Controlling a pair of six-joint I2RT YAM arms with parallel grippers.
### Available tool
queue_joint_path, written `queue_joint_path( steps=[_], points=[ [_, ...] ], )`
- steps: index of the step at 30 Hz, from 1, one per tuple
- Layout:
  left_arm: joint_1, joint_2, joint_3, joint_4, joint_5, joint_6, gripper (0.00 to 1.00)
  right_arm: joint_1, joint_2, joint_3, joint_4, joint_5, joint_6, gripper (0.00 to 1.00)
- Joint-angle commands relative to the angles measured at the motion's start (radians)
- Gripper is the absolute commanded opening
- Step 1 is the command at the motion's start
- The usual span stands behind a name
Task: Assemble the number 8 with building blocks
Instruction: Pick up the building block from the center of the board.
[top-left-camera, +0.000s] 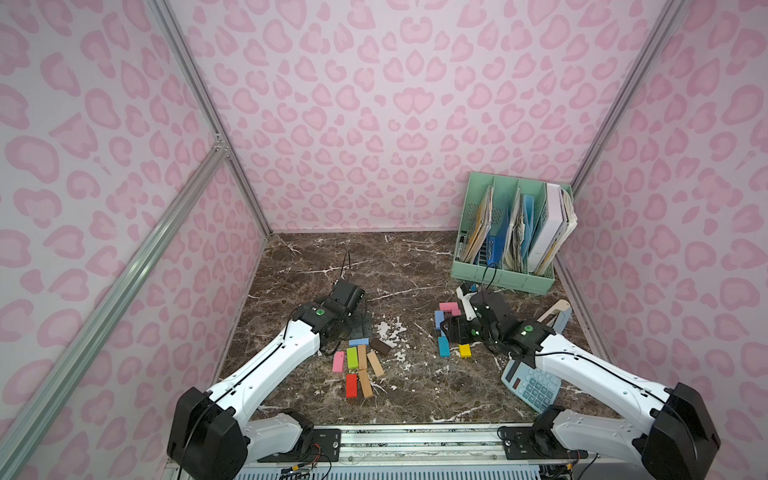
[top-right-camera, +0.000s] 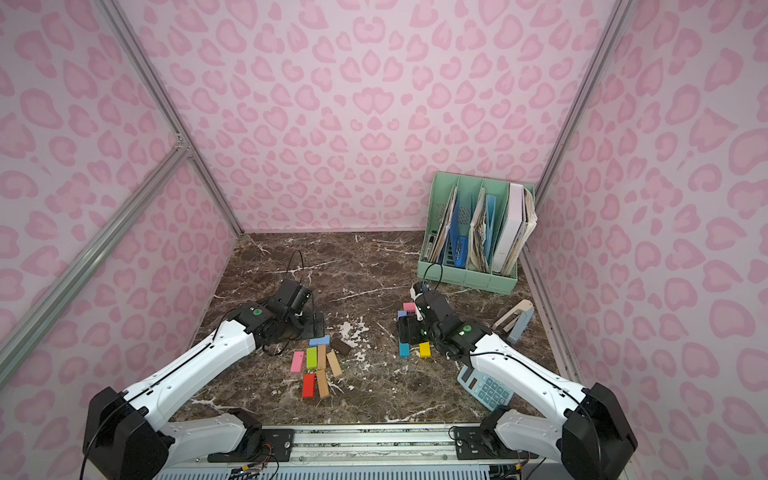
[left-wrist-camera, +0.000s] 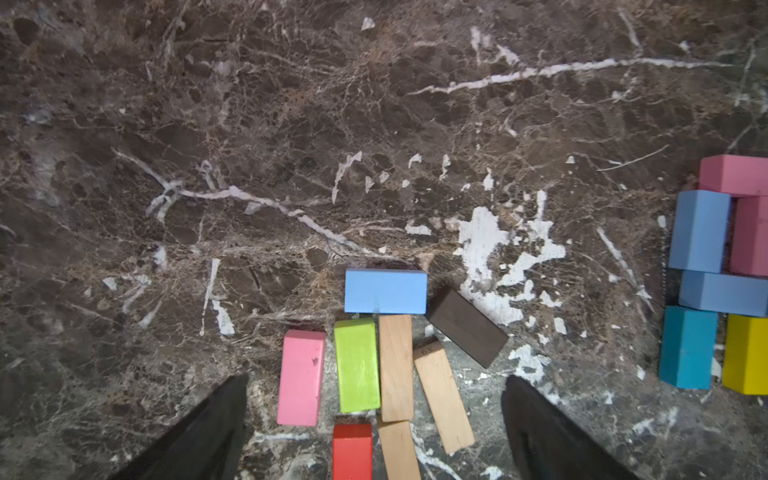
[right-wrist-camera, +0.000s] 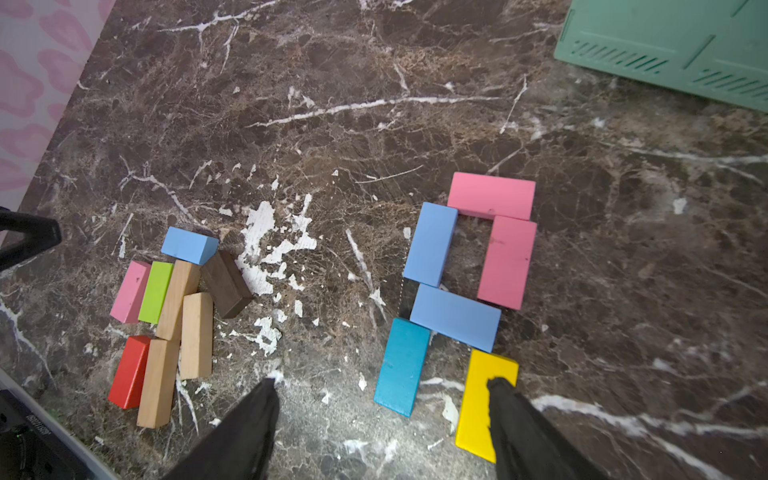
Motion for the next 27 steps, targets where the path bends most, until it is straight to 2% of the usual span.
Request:
queue_joint_path(
  steps=[1, 6, 14, 27],
  points=[
    [0.009, 0.041, -0.002, 0.013, 0.024, -0.061, 0.97, 0.003, 0.008, -0.003, 0.038, 0.003, -0.003, 0.81],
    [0.012, 0.129, -0.013, 0.063, 0.027, -0.115, 0.94, 0.003, 0.010, -0.006, 0.026, 0.021, -0.012, 0.81],
    [0.012, 0.288, 0.020, 0.095, 0.059, -0.120, 0.86, 0.001, -0.014, -0.035, 0.011, 0.044, -0.022, 0.84],
    [0.012, 0.406, 0.021, 0.126, 0.079, -0.106, 0.82, -0.002, -0.035, -0.061, 0.021, 0.062, -0.021, 0.89]
  ],
)
